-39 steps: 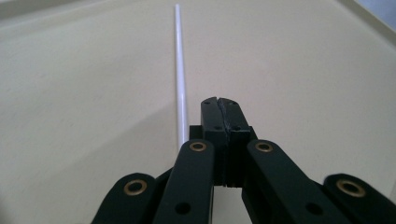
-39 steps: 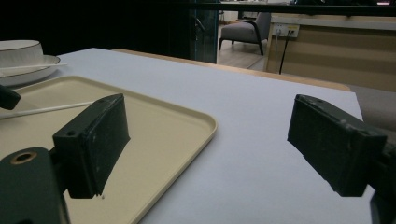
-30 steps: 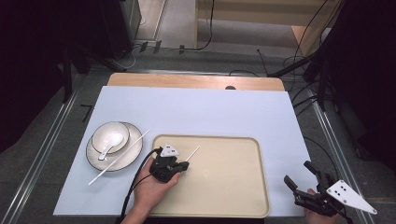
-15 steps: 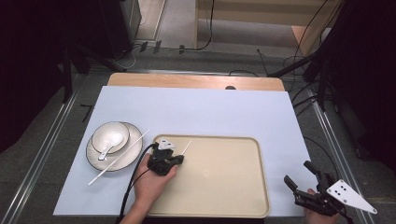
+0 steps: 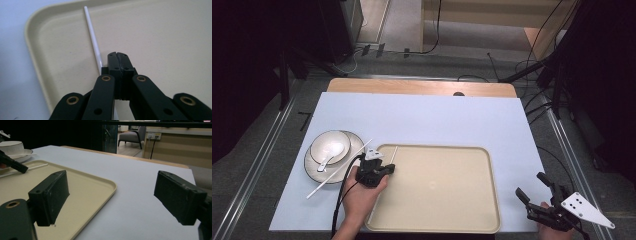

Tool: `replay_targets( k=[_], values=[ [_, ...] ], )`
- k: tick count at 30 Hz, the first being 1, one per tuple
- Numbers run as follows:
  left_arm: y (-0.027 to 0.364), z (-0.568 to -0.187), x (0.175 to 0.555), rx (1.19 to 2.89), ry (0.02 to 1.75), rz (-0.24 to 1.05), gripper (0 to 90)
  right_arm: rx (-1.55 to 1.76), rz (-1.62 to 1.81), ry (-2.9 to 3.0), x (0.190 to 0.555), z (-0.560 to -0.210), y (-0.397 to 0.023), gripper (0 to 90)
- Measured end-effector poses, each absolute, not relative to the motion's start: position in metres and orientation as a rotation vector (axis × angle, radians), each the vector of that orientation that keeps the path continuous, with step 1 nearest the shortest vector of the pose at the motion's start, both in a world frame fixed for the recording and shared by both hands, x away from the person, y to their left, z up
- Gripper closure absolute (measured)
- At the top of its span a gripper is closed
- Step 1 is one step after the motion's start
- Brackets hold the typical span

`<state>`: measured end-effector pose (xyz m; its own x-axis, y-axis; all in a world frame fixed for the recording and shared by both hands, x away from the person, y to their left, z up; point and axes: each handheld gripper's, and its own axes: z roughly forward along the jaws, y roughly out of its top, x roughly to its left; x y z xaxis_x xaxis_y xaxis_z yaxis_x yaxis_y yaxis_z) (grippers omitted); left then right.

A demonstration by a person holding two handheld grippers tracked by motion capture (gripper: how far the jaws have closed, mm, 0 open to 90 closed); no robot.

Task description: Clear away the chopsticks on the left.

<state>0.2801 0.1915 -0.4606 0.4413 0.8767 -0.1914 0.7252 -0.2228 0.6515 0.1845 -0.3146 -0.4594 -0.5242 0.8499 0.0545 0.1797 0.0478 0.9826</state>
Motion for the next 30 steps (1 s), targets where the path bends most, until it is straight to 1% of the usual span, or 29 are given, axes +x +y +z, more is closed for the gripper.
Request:
replay_targets(
  k=[6, 15, 21, 27, 29, 30],
  values=[
    [0.203, -0.46, 0.276, 1.989, 1.368, 0.314, 90.0, 1.038, 1.518, 1.758, 0.185, -0.46, -0.315, 12.9],
    [0.209, -0.461, 0.272, 1.978, 1.372, 0.322, 90.0, 1.032, 1.514, 1.76, 0.185, -0.46, -0.314, 12.9],
    [0.211, -0.461, 0.272, 1.975, 1.352, 0.304, 90.0, 1.032, 1.515, 1.761, 0.186, -0.46, -0.314, 12.9],
    [0.214, -0.457, 0.269, 1.951, 1.322, 0.318, 80.5, 1.033, 1.513, 1.762, 0.185, -0.46, -0.315, 12.9],
    [0.215, -0.456, 0.268, 1.946, 1.312, 0.321, 79.4, 1.034, 1.513, 1.76, 0.185, -0.46, -0.314, 12.9],
    [0.217, -0.453, 0.266, 1.941, 1.294, 0.316, 76.4, 1.035, 1.516, 1.758, 0.185, -0.46, -0.315, 12.9]
  ],
)
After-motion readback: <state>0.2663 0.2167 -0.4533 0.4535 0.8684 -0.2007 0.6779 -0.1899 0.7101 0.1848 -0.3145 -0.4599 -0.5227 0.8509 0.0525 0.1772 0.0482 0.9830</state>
